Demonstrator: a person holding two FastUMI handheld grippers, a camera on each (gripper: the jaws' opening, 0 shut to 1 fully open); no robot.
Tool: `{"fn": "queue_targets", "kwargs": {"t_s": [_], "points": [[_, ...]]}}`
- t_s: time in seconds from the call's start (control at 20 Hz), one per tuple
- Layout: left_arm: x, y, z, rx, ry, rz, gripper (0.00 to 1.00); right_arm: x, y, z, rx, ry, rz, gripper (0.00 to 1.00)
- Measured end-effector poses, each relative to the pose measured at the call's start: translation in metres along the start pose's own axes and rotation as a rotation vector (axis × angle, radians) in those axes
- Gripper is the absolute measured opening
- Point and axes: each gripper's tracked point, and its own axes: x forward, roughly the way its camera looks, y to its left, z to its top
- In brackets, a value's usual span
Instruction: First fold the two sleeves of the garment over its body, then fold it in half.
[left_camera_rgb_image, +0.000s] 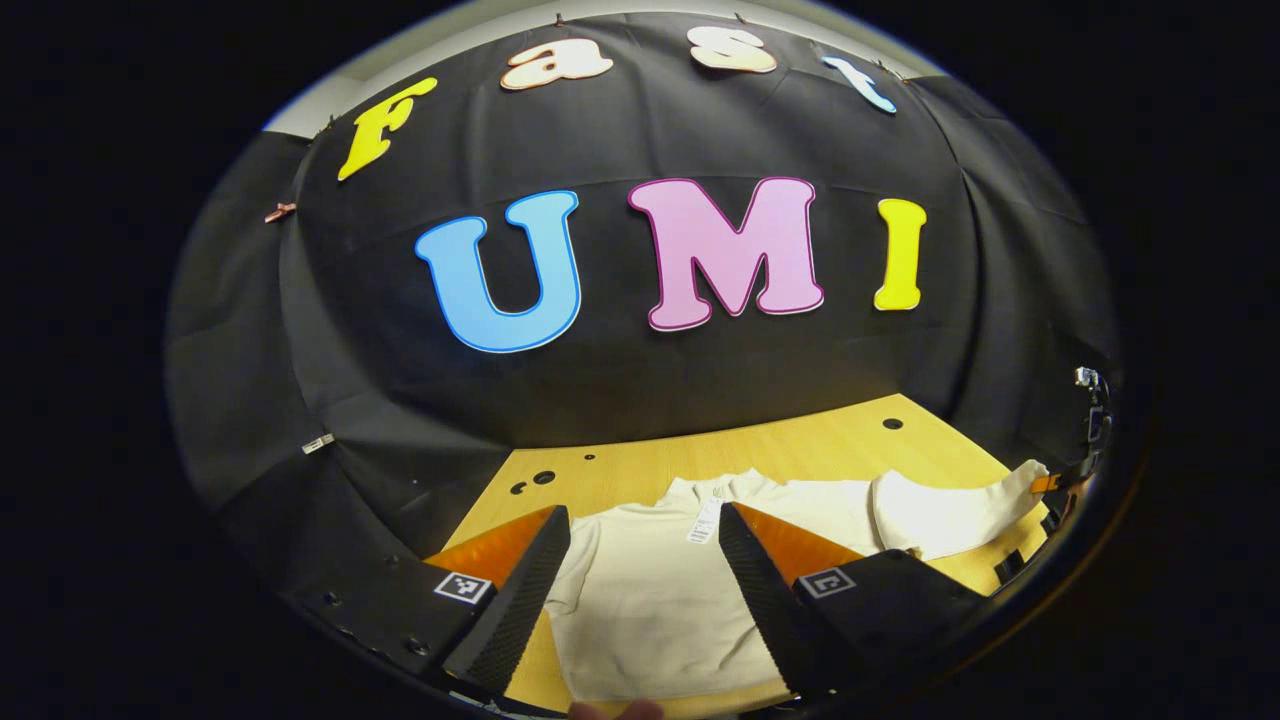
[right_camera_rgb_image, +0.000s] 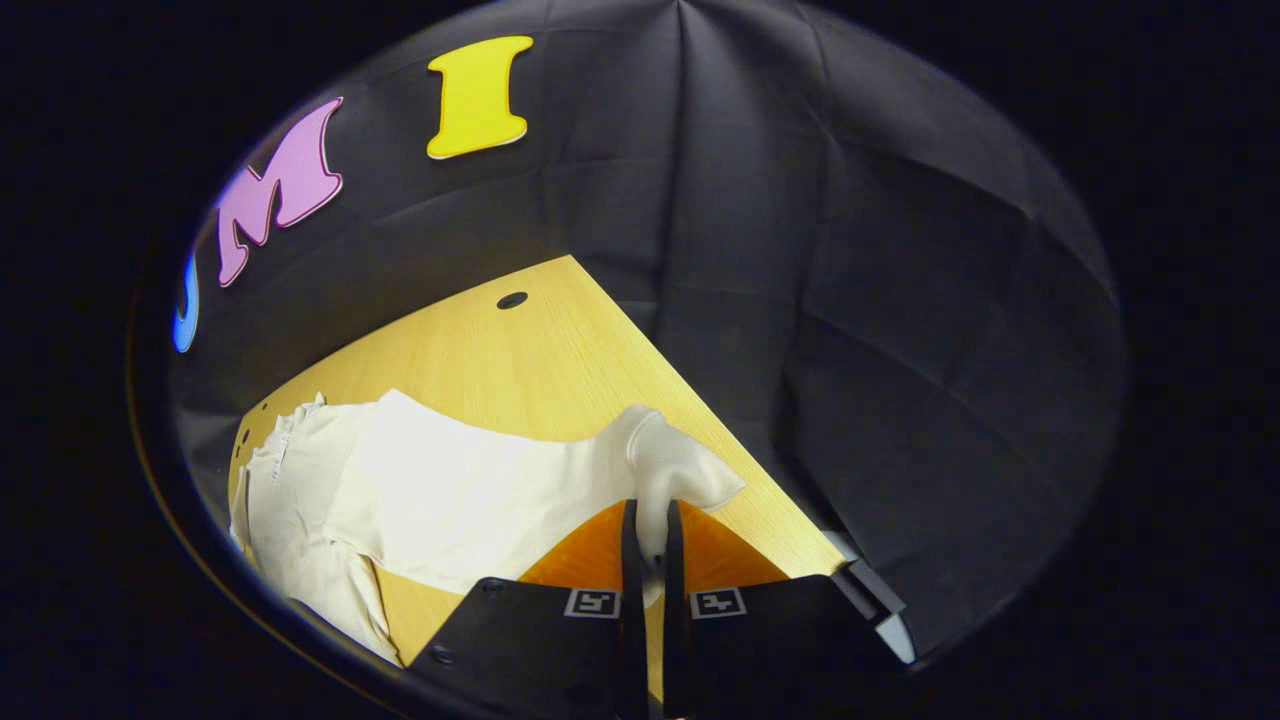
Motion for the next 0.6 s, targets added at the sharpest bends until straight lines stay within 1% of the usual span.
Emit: {"fn": "queue_targets", "kwargs": {"t_s": [0.15,0.3,0.45,0.6], "points": [[0.004,0.011,-0.001,-0.011,-0.001,-0.026,0.96,-0.029,0.013,0.003,0.013,-0.022,-0.009,0.11],[0.008,0.026,-0.001,-0.022,-0.012,-0.049,0.96,-0.057,0.040,0.012,0.030,-0.057,0.004,0.10],[0.011,0.042,-0.004,-0.038,-0.019,-0.066,0.96,-0.079,0.080,0.020,0.030,-0.096,0.037,0.11],[0.011,0.064,-0.009,-0.054,-0.028,-0.072,0.96,-0.105,0.129,0.032,0.041,-0.142,0.094,0.10]]}}
